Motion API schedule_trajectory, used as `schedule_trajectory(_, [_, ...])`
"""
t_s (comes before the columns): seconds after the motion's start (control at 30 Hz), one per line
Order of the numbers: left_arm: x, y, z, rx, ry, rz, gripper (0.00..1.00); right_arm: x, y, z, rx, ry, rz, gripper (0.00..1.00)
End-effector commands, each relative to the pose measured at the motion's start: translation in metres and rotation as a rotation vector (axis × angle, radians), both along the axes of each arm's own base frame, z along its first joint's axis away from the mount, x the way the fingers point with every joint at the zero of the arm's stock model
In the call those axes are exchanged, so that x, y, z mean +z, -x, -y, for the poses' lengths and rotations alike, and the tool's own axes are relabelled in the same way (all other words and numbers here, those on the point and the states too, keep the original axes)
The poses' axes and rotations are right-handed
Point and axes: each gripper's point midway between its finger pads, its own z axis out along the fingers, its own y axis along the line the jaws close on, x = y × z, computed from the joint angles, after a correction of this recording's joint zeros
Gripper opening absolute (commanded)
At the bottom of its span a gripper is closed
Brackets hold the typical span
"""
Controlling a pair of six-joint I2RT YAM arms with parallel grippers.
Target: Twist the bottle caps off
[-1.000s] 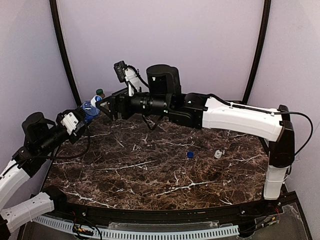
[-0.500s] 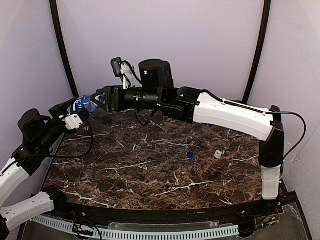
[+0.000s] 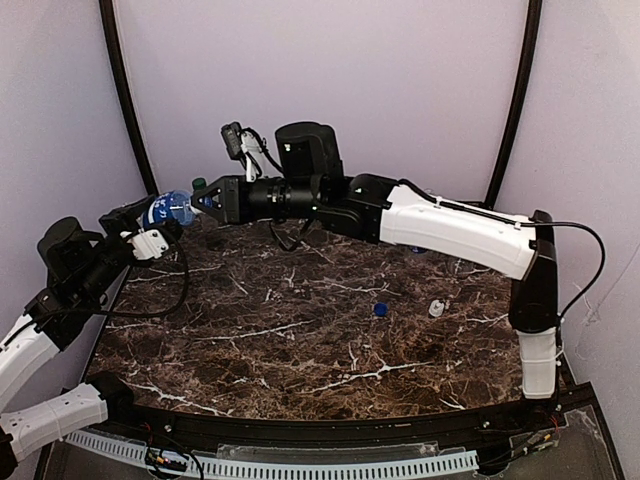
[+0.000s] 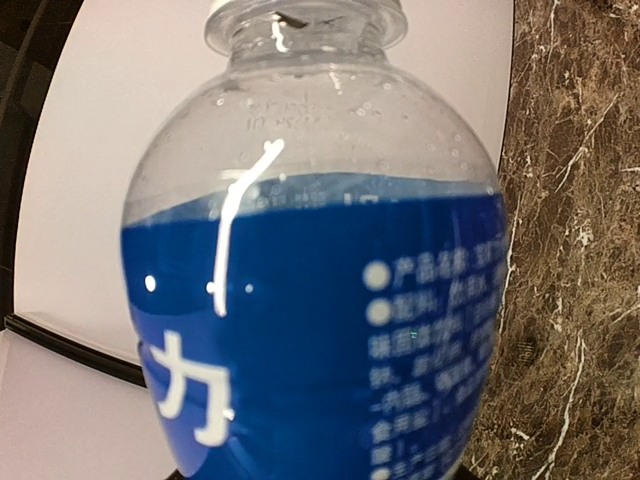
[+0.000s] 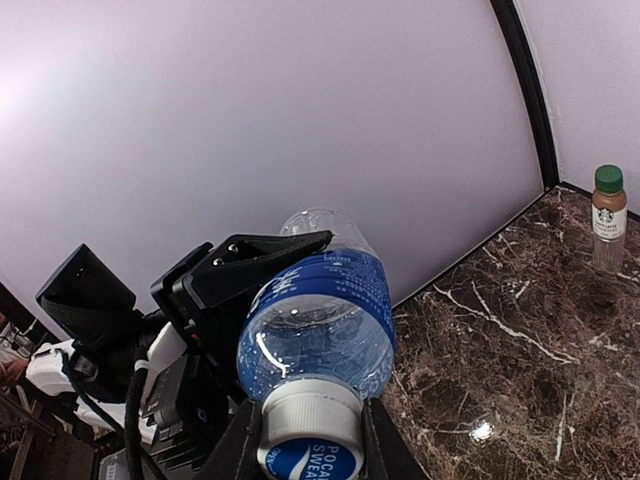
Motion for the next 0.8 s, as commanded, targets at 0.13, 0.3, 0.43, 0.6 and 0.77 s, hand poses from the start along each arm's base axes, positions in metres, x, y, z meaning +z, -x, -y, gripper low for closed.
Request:
schedule_trajectory(0.13, [0.021, 0.02, 0.015, -0.129, 0.172, -0.113, 0.37, -0.006, 0.059, -0.001, 0.342, 0.05, 0.18, 0.0])
schedule_trajectory(0.3, [-0.025, 0.08, 0.058, -0.469, 0.174, -0.476, 0.37, -0.034, 0.102, 0.024, 0.477, 0.203, 0.49, 0.0])
schedule_trajectory(0.43, [-0.043, 0.111, 0.068, -0.59, 0.161, -0.624, 0.37, -0.065, 0.107, 0.04, 0.481, 0.394, 0.642, 0.0])
schedule_trajectory(0.6, [-0.053, 0.129, 0.072, -0.648, 0.176, -0.755, 0.32, -0.091, 0.107, 0.048, 0.445, 0.624, 0.949, 0.0])
schedule_trajectory(0.77, [-0.066, 0.143, 0.077, -0.691, 0.205, -0.881, 0.31, -0.073, 0.108, 0.051, 0.418, 0.668, 1.266, 0.0])
